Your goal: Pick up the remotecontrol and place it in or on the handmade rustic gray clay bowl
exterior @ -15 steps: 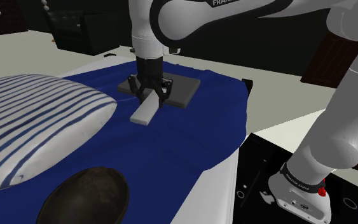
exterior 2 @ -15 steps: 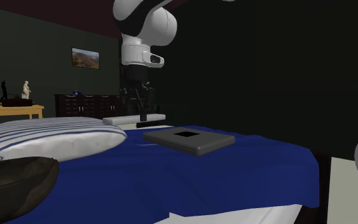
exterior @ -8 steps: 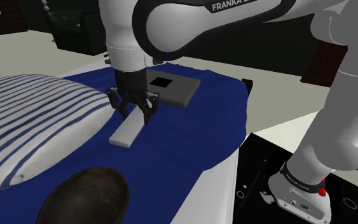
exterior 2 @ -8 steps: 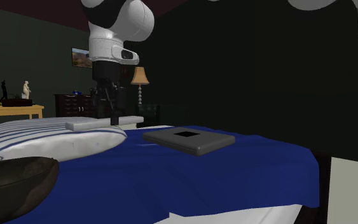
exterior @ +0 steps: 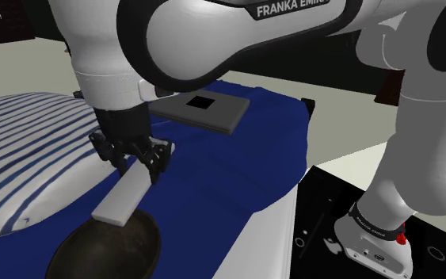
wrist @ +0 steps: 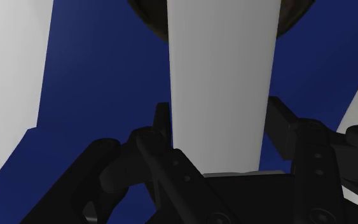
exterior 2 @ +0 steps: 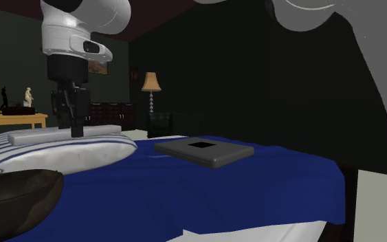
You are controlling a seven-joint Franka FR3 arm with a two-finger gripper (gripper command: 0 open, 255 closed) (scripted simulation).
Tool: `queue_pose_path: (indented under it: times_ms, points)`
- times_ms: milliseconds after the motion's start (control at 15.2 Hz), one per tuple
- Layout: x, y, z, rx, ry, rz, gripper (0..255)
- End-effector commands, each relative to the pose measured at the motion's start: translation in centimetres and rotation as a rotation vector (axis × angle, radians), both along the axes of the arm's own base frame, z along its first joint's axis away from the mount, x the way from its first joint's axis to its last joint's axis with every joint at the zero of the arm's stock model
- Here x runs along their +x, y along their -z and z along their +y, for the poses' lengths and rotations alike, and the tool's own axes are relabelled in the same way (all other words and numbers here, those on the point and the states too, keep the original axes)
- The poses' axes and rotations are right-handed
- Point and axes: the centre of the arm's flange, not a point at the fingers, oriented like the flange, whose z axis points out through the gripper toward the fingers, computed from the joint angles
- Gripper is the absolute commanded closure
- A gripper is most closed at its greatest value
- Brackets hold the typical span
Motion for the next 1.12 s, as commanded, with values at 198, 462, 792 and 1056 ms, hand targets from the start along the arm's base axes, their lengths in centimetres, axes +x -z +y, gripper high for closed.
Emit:
queue_pose_path:
  times_ms: [198, 462, 792, 1056]
  points:
    - [-2.5, 0.0, 6.3, 0.0, 0.002, -0.001, 255]
    - [-4.2, -0.1, 11.1, 0.0, 0.002, -0.001, 255]
    - [-4.2, 2.6, 11.1, 0.0, 0.002, -0.001, 255]
    - [-4.2, 4.7, 11.1, 0.0, 0.002, -0.001, 255]
